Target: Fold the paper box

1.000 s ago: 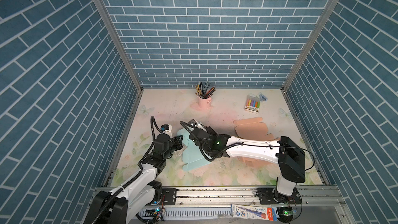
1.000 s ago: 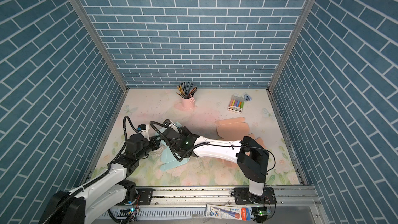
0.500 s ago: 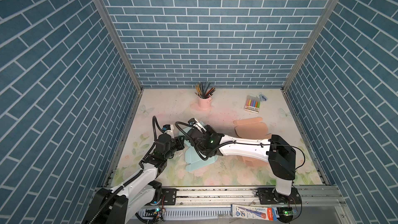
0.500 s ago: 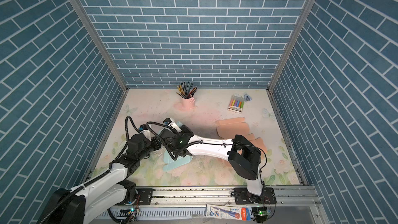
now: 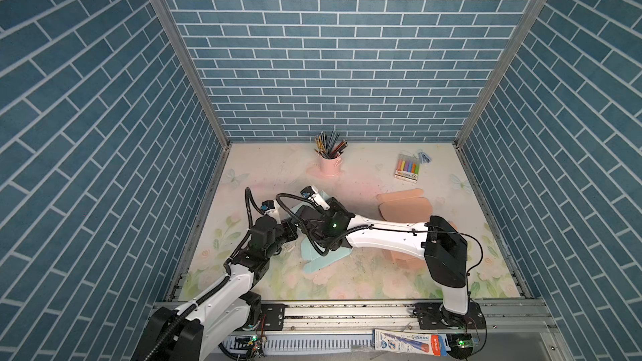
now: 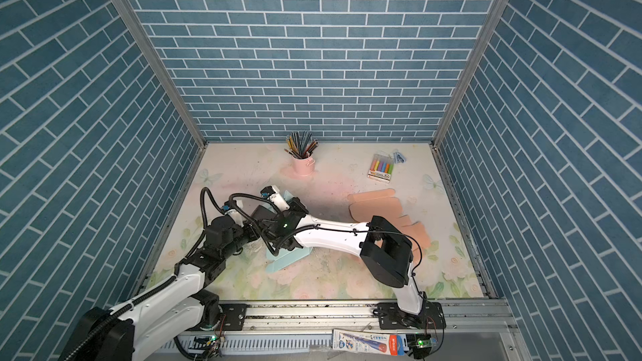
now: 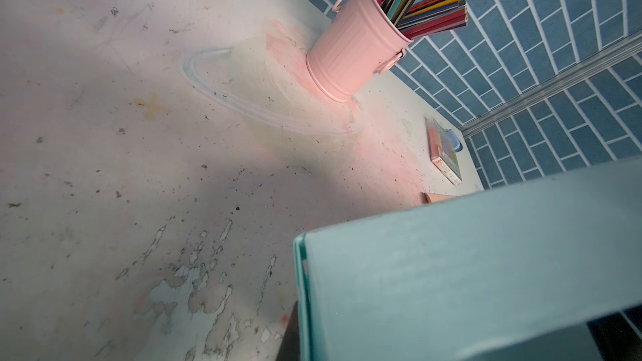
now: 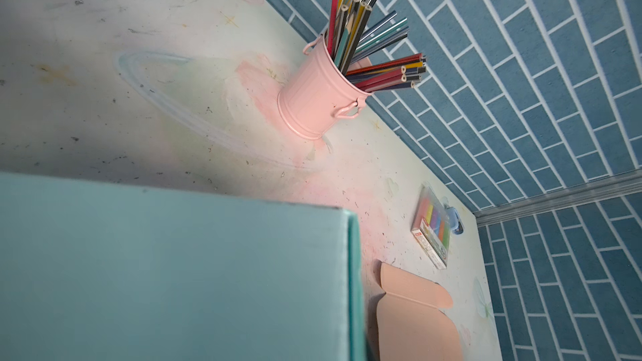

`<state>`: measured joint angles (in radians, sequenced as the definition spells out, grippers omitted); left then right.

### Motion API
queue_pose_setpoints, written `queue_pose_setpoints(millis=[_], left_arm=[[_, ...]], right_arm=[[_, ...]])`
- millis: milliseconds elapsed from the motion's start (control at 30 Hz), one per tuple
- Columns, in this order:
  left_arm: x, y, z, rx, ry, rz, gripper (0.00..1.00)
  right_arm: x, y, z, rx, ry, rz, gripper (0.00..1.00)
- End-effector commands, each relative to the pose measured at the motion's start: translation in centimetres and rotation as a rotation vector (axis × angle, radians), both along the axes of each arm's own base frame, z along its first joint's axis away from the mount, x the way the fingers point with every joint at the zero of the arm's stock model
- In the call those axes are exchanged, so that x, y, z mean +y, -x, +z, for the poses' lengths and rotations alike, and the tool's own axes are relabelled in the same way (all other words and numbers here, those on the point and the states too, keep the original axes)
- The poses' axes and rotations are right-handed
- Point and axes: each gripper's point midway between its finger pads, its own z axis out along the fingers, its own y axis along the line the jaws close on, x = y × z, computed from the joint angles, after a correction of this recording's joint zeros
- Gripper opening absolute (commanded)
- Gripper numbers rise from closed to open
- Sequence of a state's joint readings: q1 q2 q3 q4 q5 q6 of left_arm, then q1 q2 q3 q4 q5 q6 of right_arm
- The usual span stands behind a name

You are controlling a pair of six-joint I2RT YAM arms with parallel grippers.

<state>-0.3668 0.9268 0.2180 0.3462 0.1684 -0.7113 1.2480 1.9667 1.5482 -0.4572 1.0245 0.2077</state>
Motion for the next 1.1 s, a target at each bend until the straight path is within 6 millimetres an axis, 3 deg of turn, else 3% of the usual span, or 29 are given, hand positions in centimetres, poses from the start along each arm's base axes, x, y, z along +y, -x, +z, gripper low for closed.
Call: queue_pose_setpoints(millis=[0,233,367,600,700,900,1000,1067], left_arm=[[-1.8,-0.1,3.1,-0.107,0.041,-0.081,0.0],[-1.9,-0.3,2.7,-0.096,0.026,-0.075,0.0],[-1.8,-0.4,2.5,-0.094,0.027,-0.06,0.0],[-1.5,-0.4,2.3,-0.089,0.02,-0.046,0.0],[-1.5,-0.5,2.3,-0.088,0.022,-0.041,0.0],[-1.4,-0.6,2.4,-0.092,0.032,-0.027,0.0],[-1.3,-0.6,2.4,-0.094,0.034,-0.02,0.0],[-1.2,-0.6,2.4,-0.092,0.035,-0.015,0.0]], right_arm=[[-0.8,-0.4,-1.8,0.003,0.151,0.001,0.04],[-0.4,-0.5,-2.0,-0.005,0.16,-0.005,0.0],[0.1,-0.2,-1.8,-0.01,0.138,0.006,0.13],[0.3,0.2,-1.7,-0.02,0.126,0.015,0.16],[0.4,0.4,-1.7,-0.022,0.123,0.019,0.15],[0.7,1.0,-1.7,-0.029,0.111,0.037,0.02],[0.9,1.3,-1.6,-0.035,0.104,0.042,0.03],[0.9,1.6,-1.5,-0.042,0.097,0.044,0.09]])
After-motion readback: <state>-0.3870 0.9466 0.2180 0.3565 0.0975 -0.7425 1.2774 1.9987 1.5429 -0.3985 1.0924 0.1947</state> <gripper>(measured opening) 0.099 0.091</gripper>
